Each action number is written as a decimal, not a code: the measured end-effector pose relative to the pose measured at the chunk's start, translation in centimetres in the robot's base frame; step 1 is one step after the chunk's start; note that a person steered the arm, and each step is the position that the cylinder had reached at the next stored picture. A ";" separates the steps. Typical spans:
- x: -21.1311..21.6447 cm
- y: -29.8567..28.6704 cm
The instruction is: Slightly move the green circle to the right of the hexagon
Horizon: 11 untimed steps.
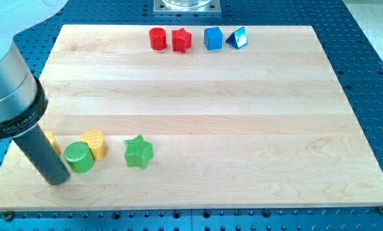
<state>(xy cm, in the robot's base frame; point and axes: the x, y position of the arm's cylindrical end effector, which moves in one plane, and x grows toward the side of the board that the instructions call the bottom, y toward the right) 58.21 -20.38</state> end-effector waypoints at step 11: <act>-0.9 2.9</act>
